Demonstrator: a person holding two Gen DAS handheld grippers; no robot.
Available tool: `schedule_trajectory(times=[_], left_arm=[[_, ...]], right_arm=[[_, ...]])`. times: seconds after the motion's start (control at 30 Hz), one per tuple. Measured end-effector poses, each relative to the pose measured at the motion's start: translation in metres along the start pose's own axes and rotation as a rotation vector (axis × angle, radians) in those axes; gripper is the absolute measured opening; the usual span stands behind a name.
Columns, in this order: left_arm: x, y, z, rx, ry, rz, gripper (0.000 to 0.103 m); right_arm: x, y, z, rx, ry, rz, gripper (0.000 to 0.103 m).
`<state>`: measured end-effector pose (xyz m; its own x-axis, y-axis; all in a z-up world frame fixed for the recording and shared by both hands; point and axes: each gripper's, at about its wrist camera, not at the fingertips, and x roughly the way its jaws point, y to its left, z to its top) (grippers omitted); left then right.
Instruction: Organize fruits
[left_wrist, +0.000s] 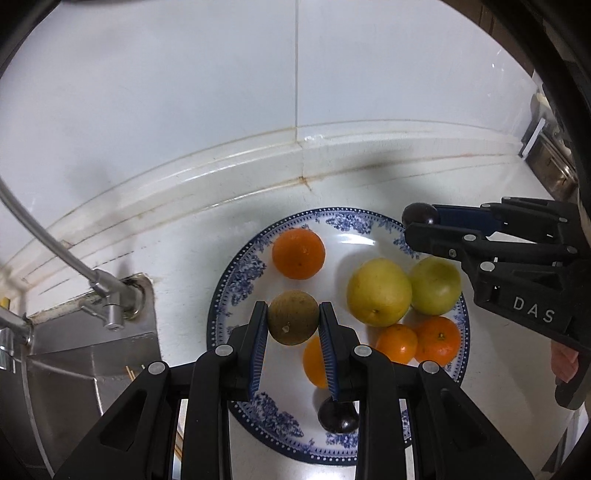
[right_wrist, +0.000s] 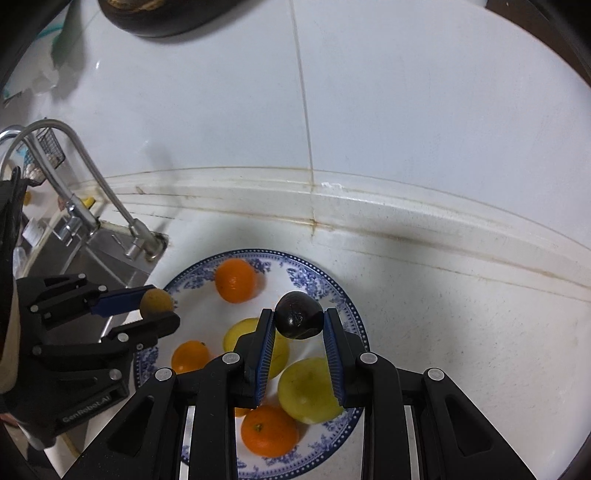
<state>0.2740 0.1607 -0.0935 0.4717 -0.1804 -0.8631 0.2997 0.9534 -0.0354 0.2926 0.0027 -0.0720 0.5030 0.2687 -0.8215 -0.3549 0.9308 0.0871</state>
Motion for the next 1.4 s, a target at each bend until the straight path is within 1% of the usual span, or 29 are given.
schedule_trajectory(times=[0.23,0.33,0.4,0.5,0.53,0.57,0.63,0.67,0.77,0.8,0.83,0.9,1.0,1.03,1.07,1.1,1.23,1.27,1.33,1.4], left_arm=[[0.012,-0.005,0.002,0.01,0.019,-0.021,0.027],[0.014,-0.005,0.004,0.005,0.022,-0.023,0.031],[0.014,-0.005,0.005,0.002,0.02,-0.015,0.036],[0.006,-0.005,0.004,0.002,-0.004,-0.003,0.041],[0.001,-0.006,0.003,0.004,-0.014,0.004,0.041],[-0.003,-0.007,0.003,0.006,-0.023,0.012,0.043],[-0.015,-0.009,0.0,0.013,-0.056,0.024,0.046],[-0.021,-0.011,-0.001,0.013,-0.072,0.038,0.049],[-0.042,-0.016,-0.005,0.014,-0.13,0.062,0.054],[-0.05,-0.018,-0.006,0.01,-0.152,0.077,0.056],[-0.057,-0.019,-0.007,0.004,-0.17,0.091,0.058],[-0.073,-0.023,-0.012,-0.013,-0.215,0.118,0.068],[-0.093,-0.032,-0.021,-0.026,-0.265,0.171,0.077],[-0.099,-0.033,-0.024,-0.029,-0.277,0.176,0.078],[-0.107,-0.038,-0.028,-0.034,-0.294,0.18,0.083],[-0.112,-0.04,-0.032,-0.035,-0.306,0.183,0.087],[-0.139,-0.059,-0.051,-0.041,-0.363,0.199,0.094],[-0.146,-0.066,-0.058,-0.041,-0.38,0.204,0.097],[-0.157,-0.078,-0.07,-0.047,-0.41,0.216,0.1],[-0.168,-0.091,-0.083,-0.058,-0.437,0.238,0.102]], right_arm=[[0.007,-0.006,0.0,0.015,0.028,0.01,0.028],[0.009,-0.006,0.0,0.018,0.031,0.009,0.028],[0.01,-0.007,-0.001,0.023,0.032,0.009,0.028],[0.01,-0.009,-0.003,0.04,0.035,0.014,0.031],[0.008,-0.009,-0.004,0.045,0.028,0.015,0.036],[0.006,-0.009,-0.005,0.048,0.021,0.011,0.037],[0.0,-0.009,-0.008,0.058,0.007,0.009,0.037],[-0.003,-0.009,-0.009,0.062,0.001,0.01,0.037],[-0.023,-0.005,-0.016,0.074,-0.046,-0.011,0.037],[-0.03,-0.003,-0.018,0.076,-0.061,-0.023,0.04],[-0.038,-0.002,-0.021,0.08,-0.081,-0.042,0.046],[-0.056,-0.001,-0.028,0.093,-0.128,-0.078,0.053],[-0.083,0.002,-0.042,0.09,-0.186,-0.127,0.06],[-0.092,0.003,-0.047,0.087,-0.202,-0.145,0.062],[-0.101,0.004,-0.052,0.088,-0.218,-0.159,0.063],[-0.107,0.004,-0.056,0.09,-0.231,-0.166,0.067],[-0.14,0.005,-0.079,0.091,-0.295,-0.207,0.079],[-0.148,0.005,-0.086,0.089,-0.311,-0.219,0.081],[-0.161,0.004,-0.099,0.092,-0.331,-0.234,0.087],[-0.173,0.003,-0.112,0.089,-0.346,-0.241,0.088]])
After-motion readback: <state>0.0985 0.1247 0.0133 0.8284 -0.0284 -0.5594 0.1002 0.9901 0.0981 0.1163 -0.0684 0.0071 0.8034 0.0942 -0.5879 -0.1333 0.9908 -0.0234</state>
